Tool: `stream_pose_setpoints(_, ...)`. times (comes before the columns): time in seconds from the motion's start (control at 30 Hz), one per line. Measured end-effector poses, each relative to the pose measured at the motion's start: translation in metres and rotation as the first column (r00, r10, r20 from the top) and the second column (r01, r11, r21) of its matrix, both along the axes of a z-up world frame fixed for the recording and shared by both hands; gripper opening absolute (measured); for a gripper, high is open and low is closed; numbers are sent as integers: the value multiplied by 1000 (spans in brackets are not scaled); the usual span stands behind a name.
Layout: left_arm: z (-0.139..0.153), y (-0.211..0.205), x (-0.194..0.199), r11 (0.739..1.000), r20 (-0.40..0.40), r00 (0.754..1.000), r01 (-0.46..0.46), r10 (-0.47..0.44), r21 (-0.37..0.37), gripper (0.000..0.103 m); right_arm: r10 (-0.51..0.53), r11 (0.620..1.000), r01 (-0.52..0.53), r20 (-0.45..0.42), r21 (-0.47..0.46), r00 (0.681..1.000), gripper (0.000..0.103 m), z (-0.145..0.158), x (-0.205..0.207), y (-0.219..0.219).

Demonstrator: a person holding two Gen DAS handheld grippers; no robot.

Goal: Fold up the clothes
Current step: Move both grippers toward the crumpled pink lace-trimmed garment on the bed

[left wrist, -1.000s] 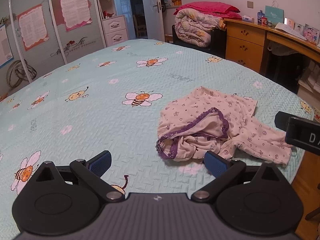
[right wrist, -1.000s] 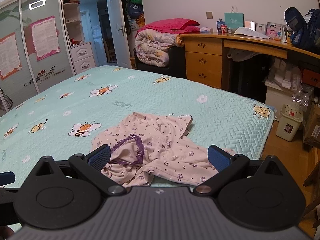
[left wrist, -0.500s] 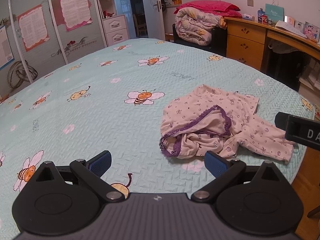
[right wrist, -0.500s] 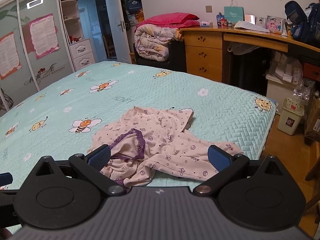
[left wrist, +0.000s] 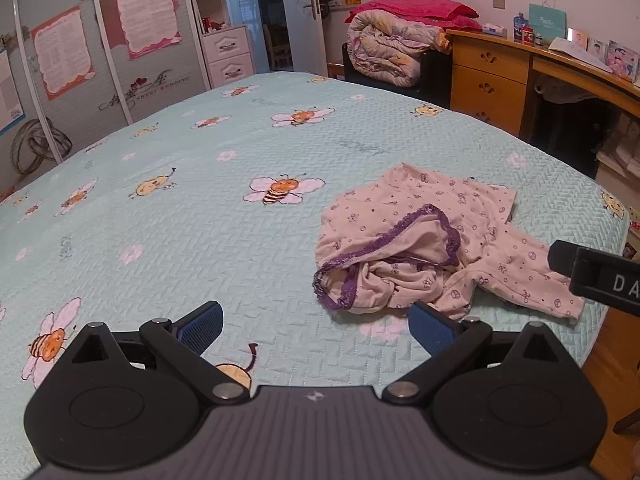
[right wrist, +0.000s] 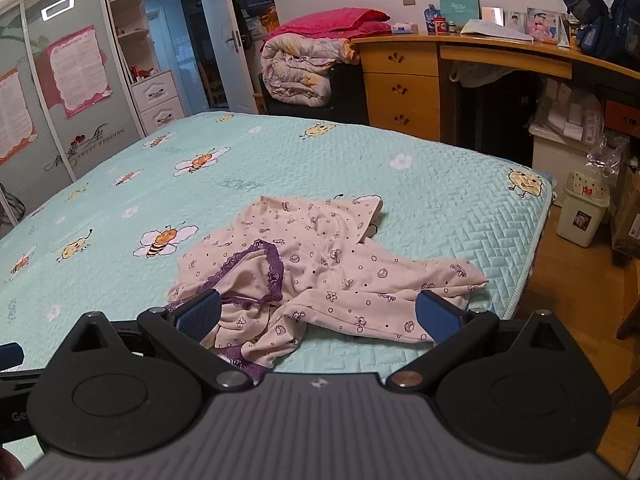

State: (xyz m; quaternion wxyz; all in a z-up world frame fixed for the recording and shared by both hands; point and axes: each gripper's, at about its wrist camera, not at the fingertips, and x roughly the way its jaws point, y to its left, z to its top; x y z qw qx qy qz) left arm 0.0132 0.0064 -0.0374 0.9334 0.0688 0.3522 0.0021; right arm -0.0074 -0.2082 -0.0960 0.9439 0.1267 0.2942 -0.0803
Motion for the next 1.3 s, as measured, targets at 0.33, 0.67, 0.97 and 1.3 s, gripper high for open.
stream_pose_setpoints(0.33,-15,-3,3,1000,-29,1000,4,-3,12,102,11,1000,-10,-31,14,999,102,-13,3,3)
stream_pose_setpoints(0.67,-40,-3,10,1000,-83,997,-2,4,21,102,39,999,-37,-102,27,994,102,-43,7,12)
stream_pose_setpoints(0.97,-45,-5,30,1000,-89,996,-2,3,10,102,29,999,-26,-112,27,993,102,-46,25,4)
stream_pose_setpoints(1.3,-64,-6,50,1000,-115,993,18,-17,6,102,28,999,-24,-141,28,990,102,-58,56,0)
